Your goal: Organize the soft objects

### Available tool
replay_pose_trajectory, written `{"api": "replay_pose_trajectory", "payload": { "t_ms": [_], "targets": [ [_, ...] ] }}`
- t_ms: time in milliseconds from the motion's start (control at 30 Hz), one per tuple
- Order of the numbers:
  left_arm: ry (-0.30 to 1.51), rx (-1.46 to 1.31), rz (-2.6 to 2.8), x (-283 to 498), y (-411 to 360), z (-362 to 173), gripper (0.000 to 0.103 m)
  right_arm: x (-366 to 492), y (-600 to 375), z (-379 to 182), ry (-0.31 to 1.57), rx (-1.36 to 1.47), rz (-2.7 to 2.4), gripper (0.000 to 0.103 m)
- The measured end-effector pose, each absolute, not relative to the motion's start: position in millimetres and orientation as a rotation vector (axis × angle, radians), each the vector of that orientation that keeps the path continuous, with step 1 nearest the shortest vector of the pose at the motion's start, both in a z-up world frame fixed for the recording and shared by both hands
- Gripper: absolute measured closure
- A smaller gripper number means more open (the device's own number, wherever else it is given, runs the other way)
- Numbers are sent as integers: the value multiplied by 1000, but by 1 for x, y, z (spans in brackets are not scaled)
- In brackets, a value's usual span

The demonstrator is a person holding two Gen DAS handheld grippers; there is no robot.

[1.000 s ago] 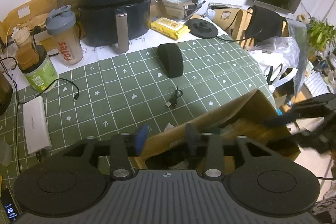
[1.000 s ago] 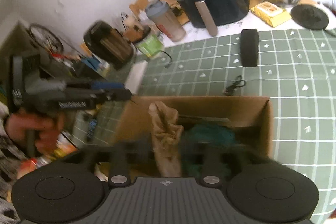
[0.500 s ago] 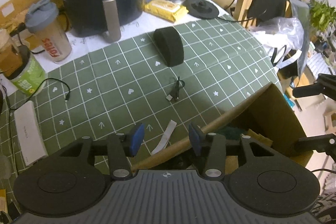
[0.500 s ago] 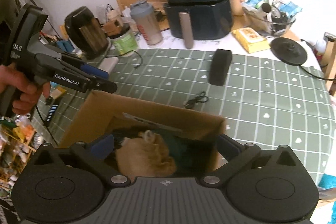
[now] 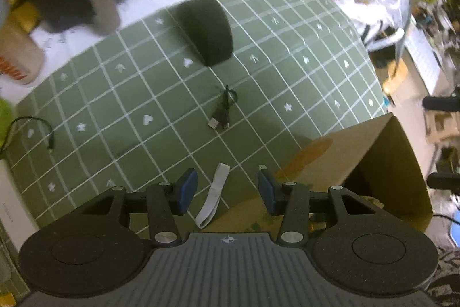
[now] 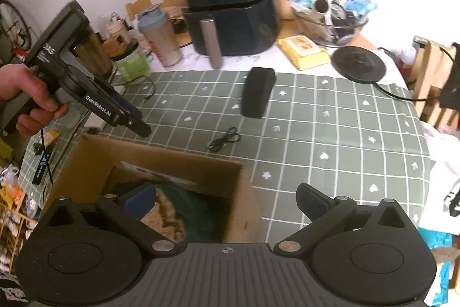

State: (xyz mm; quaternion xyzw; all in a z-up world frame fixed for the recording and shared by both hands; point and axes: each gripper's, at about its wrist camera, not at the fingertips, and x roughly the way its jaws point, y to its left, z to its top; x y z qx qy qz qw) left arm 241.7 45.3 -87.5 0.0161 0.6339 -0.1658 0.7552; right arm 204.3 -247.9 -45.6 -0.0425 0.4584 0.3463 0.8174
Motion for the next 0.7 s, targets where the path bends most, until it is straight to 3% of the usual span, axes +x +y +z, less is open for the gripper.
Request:
{"api": "replay_pose_trajectory", "payload": {
  "t_ms": [700],
  "targets": [
    [1829,296,-480,300,9,-216,63,213,-293,-51,996,15,555,0]
  ]
}}
